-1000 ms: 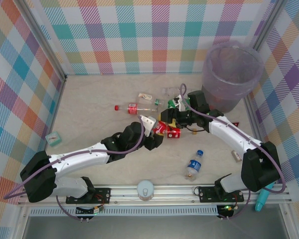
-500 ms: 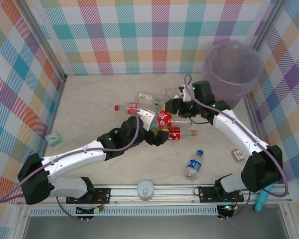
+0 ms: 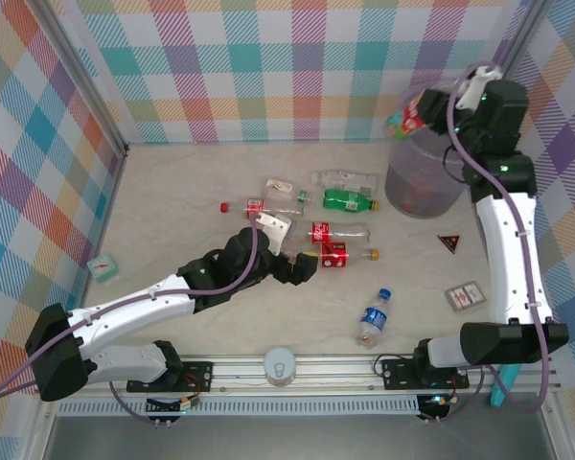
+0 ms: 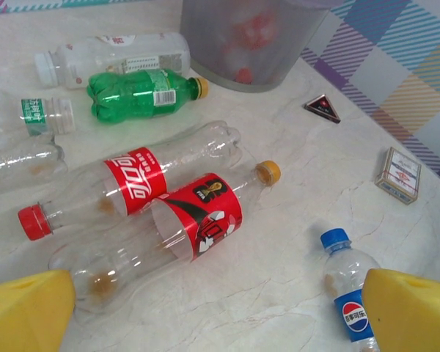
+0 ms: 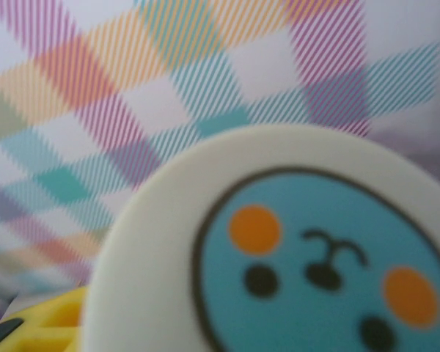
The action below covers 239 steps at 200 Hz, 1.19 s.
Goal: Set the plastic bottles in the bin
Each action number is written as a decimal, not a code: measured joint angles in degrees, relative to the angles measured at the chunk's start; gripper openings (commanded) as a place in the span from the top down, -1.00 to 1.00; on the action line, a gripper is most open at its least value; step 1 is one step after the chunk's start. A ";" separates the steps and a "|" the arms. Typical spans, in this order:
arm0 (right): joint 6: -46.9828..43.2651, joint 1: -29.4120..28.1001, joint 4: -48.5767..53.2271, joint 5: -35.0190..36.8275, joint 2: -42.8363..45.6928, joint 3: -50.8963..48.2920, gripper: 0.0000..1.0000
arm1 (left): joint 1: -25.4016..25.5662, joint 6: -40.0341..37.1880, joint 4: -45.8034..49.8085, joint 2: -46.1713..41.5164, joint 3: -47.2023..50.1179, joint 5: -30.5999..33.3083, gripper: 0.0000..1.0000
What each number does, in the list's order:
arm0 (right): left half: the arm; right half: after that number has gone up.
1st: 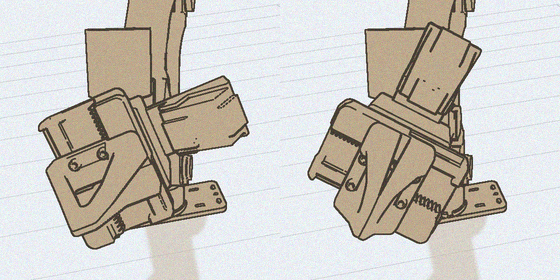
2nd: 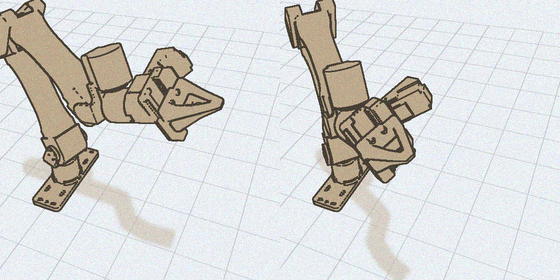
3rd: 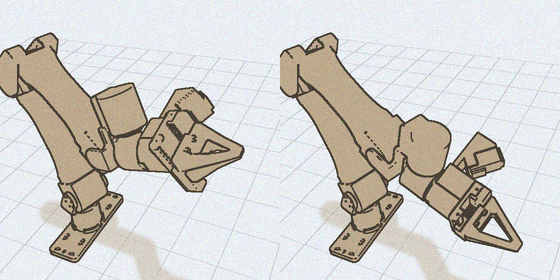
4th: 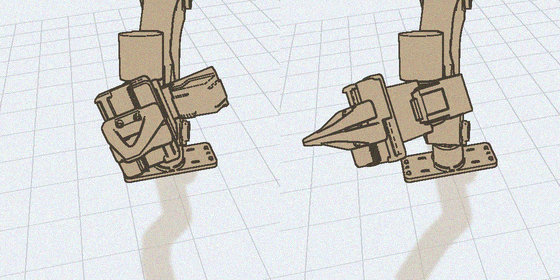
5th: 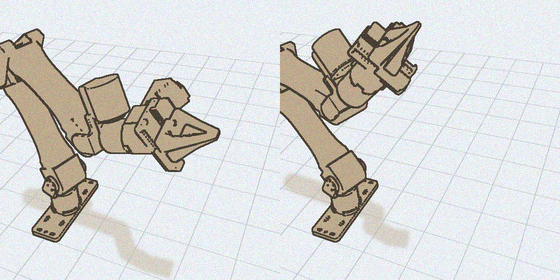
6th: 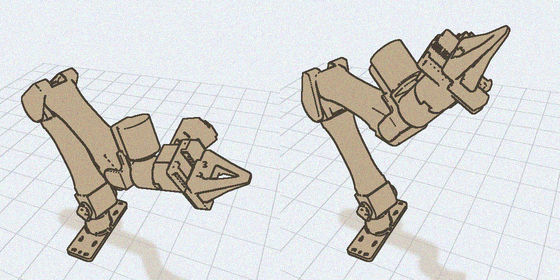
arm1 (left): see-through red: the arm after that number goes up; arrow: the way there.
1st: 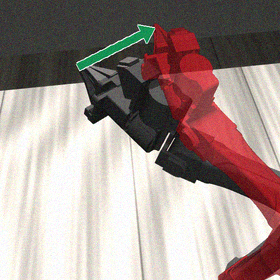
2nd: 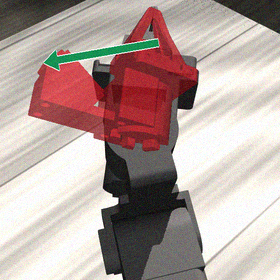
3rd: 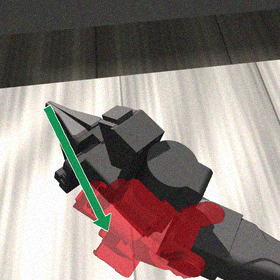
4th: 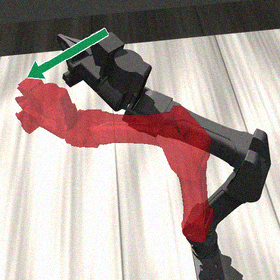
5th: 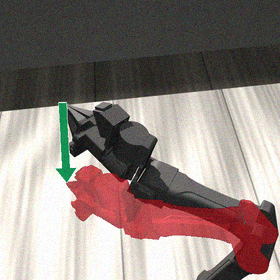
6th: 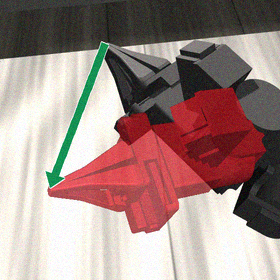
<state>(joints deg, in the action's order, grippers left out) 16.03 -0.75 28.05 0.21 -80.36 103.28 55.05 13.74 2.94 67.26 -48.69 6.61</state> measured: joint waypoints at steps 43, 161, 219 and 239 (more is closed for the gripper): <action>-5.18 3.82 -0.02 9.46 -7.74 8.92 0.11 | 0.00 0.42 0.20 -1.20 1.60 0.61 -0.99; -17.18 4.76 -0.39 20.59 -17.68 0.17 0.11 | 0.00 0.42 1.86 -4.00 3.63 2.08 -0.99; -16.90 5.68 -1.01 19.89 -23.47 -0.59 -0.03 | 0.00 0.66 3.67 -3.19 3.61 2.08 -0.99; -16.61 5.68 -1.01 19.74 -24.26 -1.05 -0.18 | 0.00 0.92 4.57 -2.95 3.52 2.10 -0.99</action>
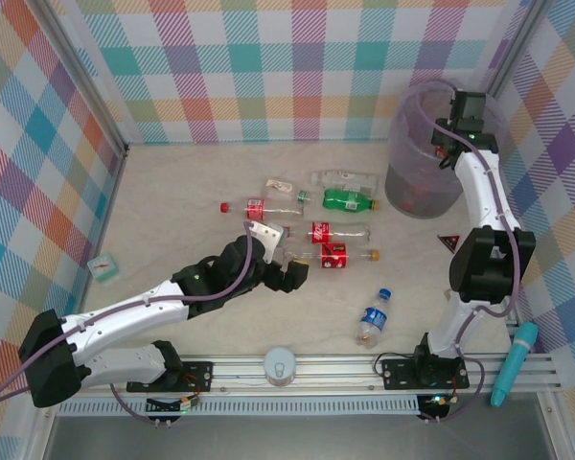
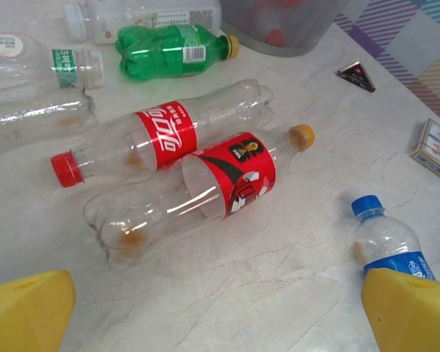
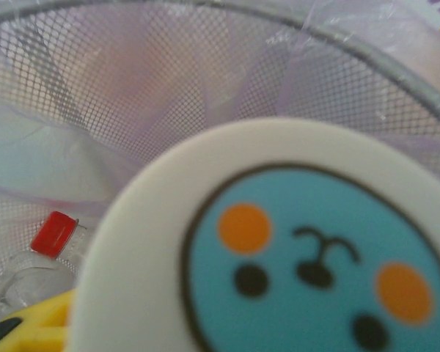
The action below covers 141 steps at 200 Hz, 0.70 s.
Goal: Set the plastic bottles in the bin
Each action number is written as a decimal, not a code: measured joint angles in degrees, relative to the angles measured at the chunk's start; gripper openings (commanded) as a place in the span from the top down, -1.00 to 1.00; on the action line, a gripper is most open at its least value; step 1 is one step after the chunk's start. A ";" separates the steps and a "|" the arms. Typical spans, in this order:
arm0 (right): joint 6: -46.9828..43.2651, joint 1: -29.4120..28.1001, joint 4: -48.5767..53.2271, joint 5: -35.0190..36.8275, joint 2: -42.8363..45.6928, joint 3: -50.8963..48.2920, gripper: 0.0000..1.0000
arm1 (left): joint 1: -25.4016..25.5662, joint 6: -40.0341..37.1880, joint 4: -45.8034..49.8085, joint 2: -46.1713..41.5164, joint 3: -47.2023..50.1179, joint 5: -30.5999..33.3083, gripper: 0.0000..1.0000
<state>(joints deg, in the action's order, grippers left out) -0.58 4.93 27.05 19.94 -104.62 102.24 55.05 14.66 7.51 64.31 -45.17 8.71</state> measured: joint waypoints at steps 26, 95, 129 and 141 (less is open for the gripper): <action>0.13 0.00 -0.48 -0.02 0.00 -1.05 -0.31 | 0.00 0.11 1.62 2.19 -0.96 0.44 -0.99; 0.20 0.00 0.48 -0.52 0.02 -0.87 -0.70 | 0.02 -0.28 2.03 6.86 -2.32 -0.31 -0.99; 1.44 0.00 3.74 -3.17 2.32 -0.11 -0.83 | 1.90 -1.20 3.26 12.68 -7.23 -0.59 -0.99; 2.21 -0.02 5.31 -4.28 4.66 -0.11 -0.85 | 3.58 -1.95 4.20 16.20 -10.82 -0.50 -0.99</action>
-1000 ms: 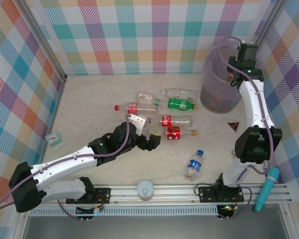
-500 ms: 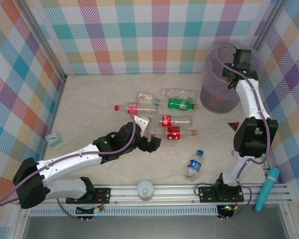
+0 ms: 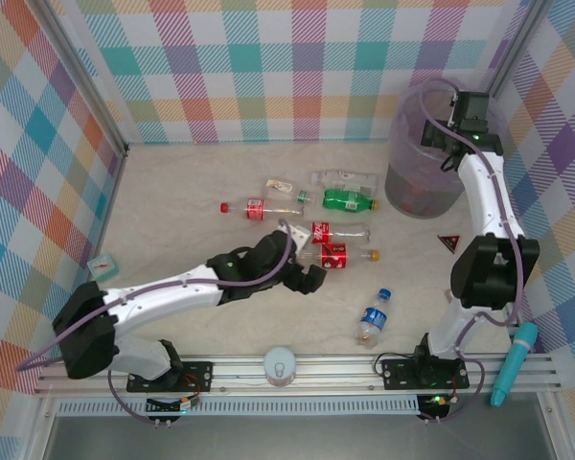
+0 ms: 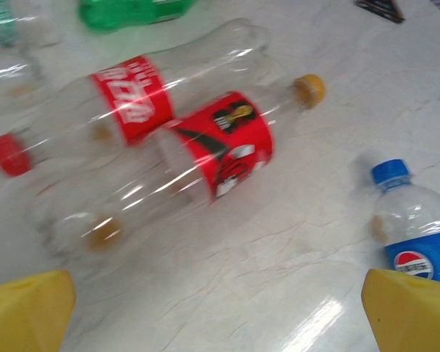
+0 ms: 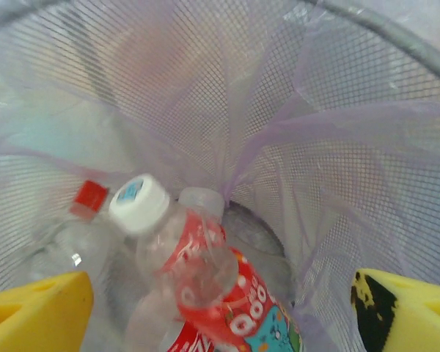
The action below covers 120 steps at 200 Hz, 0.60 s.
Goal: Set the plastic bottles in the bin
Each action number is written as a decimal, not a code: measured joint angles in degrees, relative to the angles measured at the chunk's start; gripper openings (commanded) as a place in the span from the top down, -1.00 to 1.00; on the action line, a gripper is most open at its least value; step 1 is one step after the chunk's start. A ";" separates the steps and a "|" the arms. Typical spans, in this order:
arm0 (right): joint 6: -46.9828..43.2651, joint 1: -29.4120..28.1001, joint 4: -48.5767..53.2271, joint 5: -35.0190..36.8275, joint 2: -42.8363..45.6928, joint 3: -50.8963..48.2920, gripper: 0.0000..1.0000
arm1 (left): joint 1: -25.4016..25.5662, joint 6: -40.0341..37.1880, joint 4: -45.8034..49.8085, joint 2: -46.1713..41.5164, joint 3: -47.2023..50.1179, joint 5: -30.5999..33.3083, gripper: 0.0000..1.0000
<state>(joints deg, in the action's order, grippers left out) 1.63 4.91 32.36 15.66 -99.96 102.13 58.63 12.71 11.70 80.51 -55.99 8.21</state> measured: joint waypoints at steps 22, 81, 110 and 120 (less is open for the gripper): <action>2.73 -0.07 0.76 -1.51 7.65 -1.99 -0.91 | 3.48 -0.76 1.55 7.26 -7.41 -0.42 -0.99; 10.47 -1.14 3.85 -5.46 31.47 -15.52 -0.99 | 8.44 -0.33 5.22 20.22 -18.49 -8.72 -0.99; 14.27 -1.20 5.79 -7.67 38.56 -25.83 -0.98 | 11.10 -0.33 7.78 25.46 -22.16 -12.13 -0.99; 15.34 -1.18 7.06 -8.11 40.39 -28.65 -0.99 | 11.89 -0.35 8.79 27.04 -23.06 -13.20 -1.00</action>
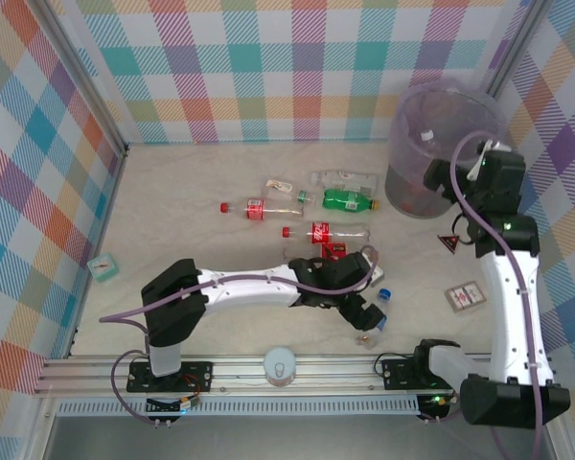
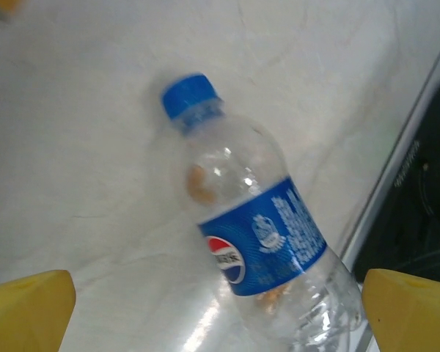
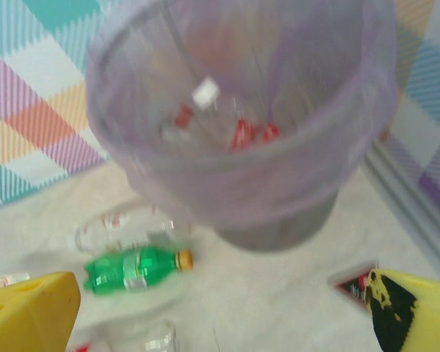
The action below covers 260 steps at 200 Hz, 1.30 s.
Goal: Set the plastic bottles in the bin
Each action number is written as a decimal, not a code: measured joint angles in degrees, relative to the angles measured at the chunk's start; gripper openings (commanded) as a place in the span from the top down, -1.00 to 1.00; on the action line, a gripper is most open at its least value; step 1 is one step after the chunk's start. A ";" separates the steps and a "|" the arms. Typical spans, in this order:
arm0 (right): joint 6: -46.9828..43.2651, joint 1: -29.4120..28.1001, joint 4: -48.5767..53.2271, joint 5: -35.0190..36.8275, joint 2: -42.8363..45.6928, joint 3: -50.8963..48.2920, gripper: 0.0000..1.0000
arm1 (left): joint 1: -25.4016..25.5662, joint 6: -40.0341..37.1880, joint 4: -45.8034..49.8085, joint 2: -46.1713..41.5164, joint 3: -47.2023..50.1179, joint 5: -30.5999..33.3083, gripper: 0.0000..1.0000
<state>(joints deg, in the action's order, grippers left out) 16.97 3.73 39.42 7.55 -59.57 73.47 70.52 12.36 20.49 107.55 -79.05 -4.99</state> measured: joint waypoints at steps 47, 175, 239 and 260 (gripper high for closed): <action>3.39 0.00 4.33 -1.49 7.63 -3.96 -0.98 | 1.40 0.52 3.67 7.21 -4.39 -2.27 -1.00; 9.40 0.00 3.28 -8.17 13.44 -13.77 -0.99 | -0.15 1.75 7.87 12.17 -6.58 1.01 -0.35; 9.57 0.00 2.73 -16.70 11.65 -14.34 -0.98 | -1.70 1.99 4.57 9.09 -2.16 0.63 -0.19; 9.62 -0.02 2.73 -20.87 10.62 -14.47 -0.97 | -3.32 2.25 3.45 5.60 0.37 1.60 -0.18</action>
<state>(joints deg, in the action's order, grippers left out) 26.59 3.70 42.15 -13.32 -48.95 59.00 67.20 14.61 23.94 113.14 -78.67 -3.40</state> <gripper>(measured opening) 0.988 0.631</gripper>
